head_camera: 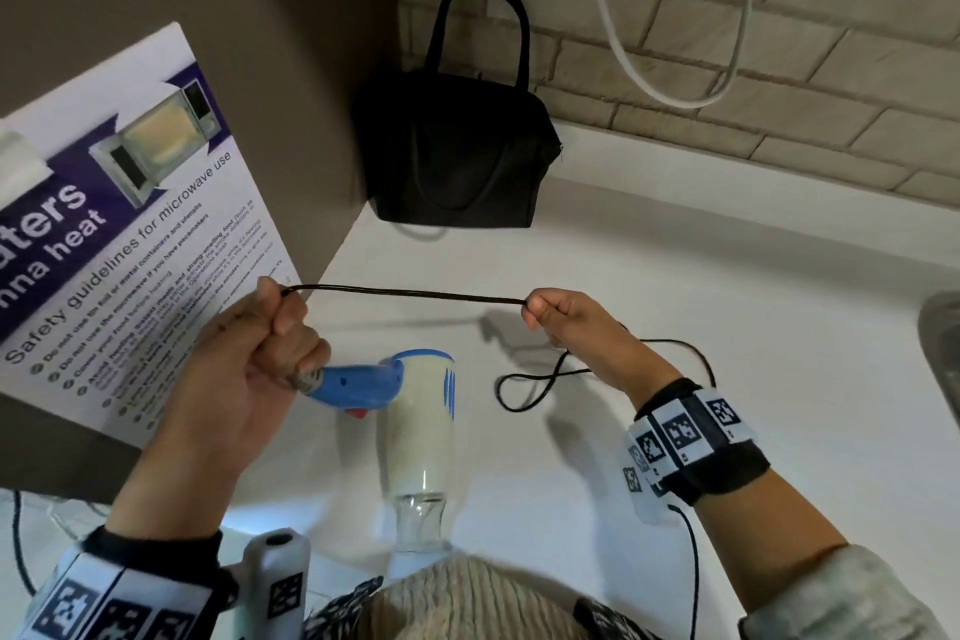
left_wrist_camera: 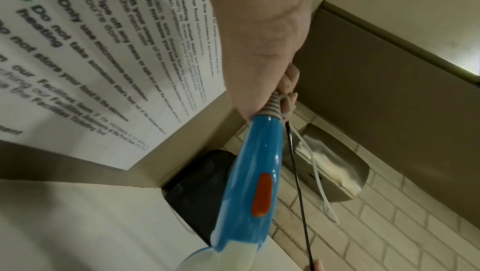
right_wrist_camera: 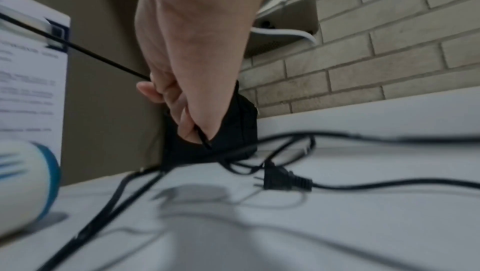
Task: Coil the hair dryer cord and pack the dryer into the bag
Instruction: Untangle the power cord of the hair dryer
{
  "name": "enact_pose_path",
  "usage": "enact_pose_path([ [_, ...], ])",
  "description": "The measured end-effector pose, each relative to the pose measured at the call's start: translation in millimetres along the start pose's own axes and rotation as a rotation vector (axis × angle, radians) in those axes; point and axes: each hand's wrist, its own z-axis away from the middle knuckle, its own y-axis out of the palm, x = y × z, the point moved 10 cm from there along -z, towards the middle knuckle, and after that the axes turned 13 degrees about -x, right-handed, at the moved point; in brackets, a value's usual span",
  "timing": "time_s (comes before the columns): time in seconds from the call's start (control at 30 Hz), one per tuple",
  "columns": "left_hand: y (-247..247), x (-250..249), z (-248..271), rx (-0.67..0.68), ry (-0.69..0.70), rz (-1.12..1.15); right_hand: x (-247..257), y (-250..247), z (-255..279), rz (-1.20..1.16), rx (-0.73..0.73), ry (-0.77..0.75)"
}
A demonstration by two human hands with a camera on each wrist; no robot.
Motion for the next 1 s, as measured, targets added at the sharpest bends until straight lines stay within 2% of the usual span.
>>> enact_pose_path([
  [0.23, -33.1, 16.5, -19.7, -0.130, -0.091, 0.068, -46.3, -4.4, -11.8, 0.043, -0.082, 0.095],
  [0.53, -52.9, 52.2, -33.9, -0.188, -0.157, 0.069, -69.9, -22.3, -37.5, 0.148, -0.228, 0.134],
  [0.7, -88.4, 77.3, -45.7, -0.295, -0.089, -0.394, -61.0, -34.5, -38.9, 0.316, -0.339, 0.088],
  [0.77, -97.1, 86.9, -48.5, -0.331, -0.133, -0.523, -43.4, -43.2, -34.4, 0.361, -0.385, 0.055],
  [0.87, -103.5, 94.1, -55.0, -0.372, -0.174, -0.669, -3.9, -51.8, -24.3, 0.309, -0.436, 0.000],
  [0.93, -95.4, 94.0, -59.7, -0.360, -0.137, -0.808, 22.8, -51.6, -17.7, 0.253, -0.397, -0.024],
  [1.0, -84.2, 96.1, -61.8, -0.329, -0.122, -0.964, 47.5, -46.3, -12.0, 0.211, -0.286, -0.027],
])
